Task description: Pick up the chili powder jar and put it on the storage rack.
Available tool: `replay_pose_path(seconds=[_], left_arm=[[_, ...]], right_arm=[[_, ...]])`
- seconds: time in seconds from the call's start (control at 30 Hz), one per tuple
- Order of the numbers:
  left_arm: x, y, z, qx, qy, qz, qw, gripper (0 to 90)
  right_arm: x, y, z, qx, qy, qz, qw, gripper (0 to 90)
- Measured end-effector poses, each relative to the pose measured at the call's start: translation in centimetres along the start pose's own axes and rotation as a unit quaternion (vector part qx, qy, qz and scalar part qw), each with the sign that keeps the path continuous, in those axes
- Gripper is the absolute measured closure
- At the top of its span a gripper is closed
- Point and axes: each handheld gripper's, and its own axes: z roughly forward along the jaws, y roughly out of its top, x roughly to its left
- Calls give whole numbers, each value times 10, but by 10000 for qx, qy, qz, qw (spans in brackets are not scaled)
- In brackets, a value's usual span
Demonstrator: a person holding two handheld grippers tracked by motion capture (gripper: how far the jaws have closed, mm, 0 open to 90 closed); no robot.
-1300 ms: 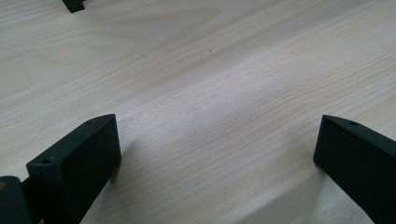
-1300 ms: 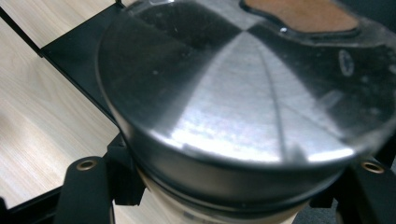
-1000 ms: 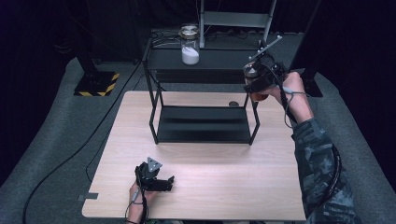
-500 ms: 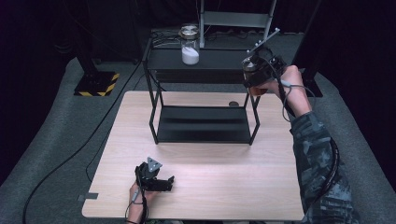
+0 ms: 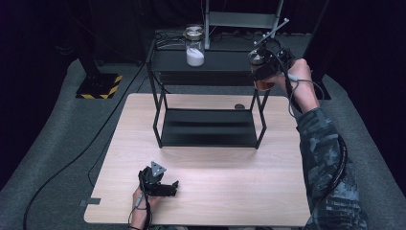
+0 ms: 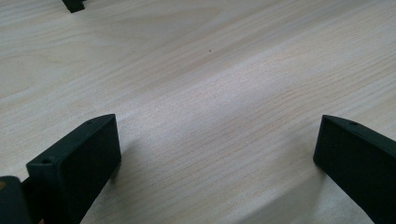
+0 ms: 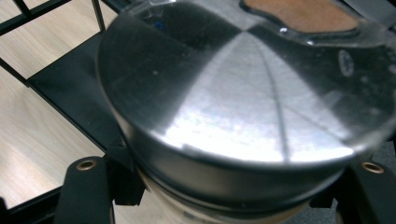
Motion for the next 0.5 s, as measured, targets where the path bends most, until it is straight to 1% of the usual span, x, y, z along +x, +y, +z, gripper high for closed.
replay_pose_path(seconds=[0.1, 0.17, 0.33, 0.4, 0.5], left_arm=[[0, 0, 0, 0, 0, 0, 10000, 2], [0, 0, 0, 0, 0, 0, 10000, 2], [0, 0, 0, 0, 0, 0, 10000, 2], [0, 0, 0, 1, 0, 1, 10000, 2], [0, 0, 0, 0, -1, 2, 10000, 2]], right_arm=[[1, 2, -1, -24, -30, -3, 10000, 310], [3, 1, -2, -96, -103, 16, 9999, 310], [2, 3, -4, -176, -148, 62, 9997, 310], [4, 3, -5, -252, -208, 75, 9994, 310], [5, 2, -5, -349, -238, 119, 9990, 310]])
